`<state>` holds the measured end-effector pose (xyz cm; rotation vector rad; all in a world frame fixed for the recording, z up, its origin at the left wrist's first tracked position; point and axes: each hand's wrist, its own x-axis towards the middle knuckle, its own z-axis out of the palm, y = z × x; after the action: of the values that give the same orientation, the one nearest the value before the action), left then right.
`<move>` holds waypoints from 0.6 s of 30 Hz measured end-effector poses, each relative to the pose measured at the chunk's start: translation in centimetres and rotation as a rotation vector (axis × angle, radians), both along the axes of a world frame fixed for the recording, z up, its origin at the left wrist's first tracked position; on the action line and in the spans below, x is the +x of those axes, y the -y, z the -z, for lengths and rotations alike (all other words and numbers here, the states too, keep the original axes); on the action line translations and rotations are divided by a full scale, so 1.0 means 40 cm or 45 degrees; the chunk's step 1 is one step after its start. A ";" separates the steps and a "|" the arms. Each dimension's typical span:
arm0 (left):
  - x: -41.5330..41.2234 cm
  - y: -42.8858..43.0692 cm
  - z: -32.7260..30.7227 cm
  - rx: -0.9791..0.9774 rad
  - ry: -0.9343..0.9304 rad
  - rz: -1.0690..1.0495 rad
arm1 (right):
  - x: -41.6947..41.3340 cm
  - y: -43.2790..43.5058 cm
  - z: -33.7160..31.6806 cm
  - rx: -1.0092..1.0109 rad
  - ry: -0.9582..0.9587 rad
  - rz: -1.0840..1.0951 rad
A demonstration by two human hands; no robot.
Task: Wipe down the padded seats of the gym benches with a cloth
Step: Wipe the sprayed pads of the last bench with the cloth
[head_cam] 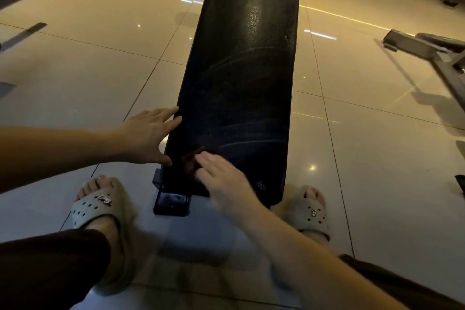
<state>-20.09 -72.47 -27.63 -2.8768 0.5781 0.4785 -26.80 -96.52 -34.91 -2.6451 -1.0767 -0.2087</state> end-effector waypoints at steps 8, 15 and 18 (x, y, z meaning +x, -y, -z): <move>-0.027 0.041 -0.002 -0.085 -0.015 -0.048 | 0.036 0.230 -0.018 0.180 0.058 0.733; -0.047 0.063 0.000 -0.064 0.003 -0.089 | -0.189 0.201 0.047 -0.002 0.015 0.187; -0.047 0.066 -0.001 -0.062 0.009 -0.095 | -0.086 0.264 0.004 -0.091 0.074 0.345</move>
<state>-21.96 -75.10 -27.57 -2.9535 0.4897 0.4711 -30.24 -107.09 -35.08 -2.8603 -0.7504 -0.3089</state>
